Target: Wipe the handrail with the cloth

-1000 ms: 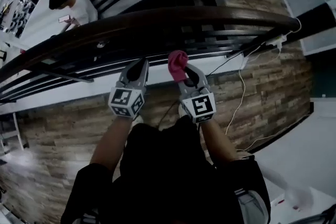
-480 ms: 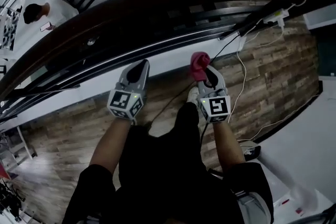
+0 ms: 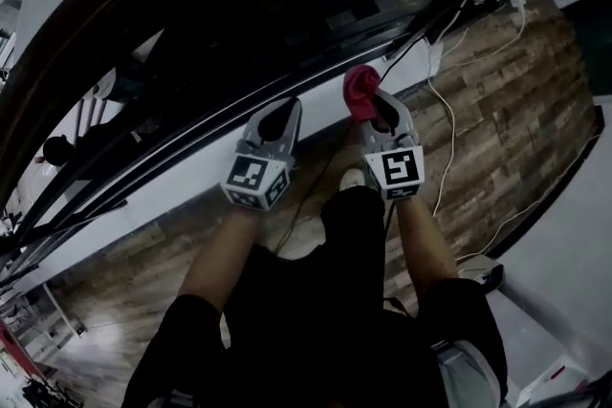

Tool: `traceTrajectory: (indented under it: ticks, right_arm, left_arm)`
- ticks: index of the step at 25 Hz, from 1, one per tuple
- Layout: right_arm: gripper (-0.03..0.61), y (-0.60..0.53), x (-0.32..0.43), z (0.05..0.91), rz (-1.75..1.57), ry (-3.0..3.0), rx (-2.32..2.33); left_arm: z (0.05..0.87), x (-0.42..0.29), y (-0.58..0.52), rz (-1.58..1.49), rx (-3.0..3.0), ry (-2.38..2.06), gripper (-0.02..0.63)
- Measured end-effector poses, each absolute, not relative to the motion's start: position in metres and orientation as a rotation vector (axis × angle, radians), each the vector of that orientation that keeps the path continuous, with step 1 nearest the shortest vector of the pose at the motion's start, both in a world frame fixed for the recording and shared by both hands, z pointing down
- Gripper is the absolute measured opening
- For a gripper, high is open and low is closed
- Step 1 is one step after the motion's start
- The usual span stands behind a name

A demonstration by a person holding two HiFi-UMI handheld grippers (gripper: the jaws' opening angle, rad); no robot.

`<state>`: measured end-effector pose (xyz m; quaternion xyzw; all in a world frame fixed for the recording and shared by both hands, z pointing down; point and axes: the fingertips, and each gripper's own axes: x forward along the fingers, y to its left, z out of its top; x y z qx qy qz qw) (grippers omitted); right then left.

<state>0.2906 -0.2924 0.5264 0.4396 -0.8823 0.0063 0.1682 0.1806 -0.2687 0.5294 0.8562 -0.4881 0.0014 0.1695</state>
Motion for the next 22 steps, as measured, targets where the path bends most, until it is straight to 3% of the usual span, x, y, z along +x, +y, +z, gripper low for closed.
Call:
traceTrajectory:
  ticks: [5,10,22]
  right_arm:
    - [0.046,-0.354,0.326,0.586,0.039,-2.514,1.34]
    - [0.046,-0.42,0.354,0.62,-0.158,-2.53,1.328]
    - [0.046,-0.514,0.401,0.637,-0.452,-2.317,1.28]
  left_arm:
    - [0.566,0.222,-0.315,-0.067,2.567,-1.24,-0.002]
    - [0.606,0.253,-0.359,-0.118,2.629,-1.312,-0.002]
    - [0.64,0.325,-0.412,-0.156,2.581,-1.37,-0.002]
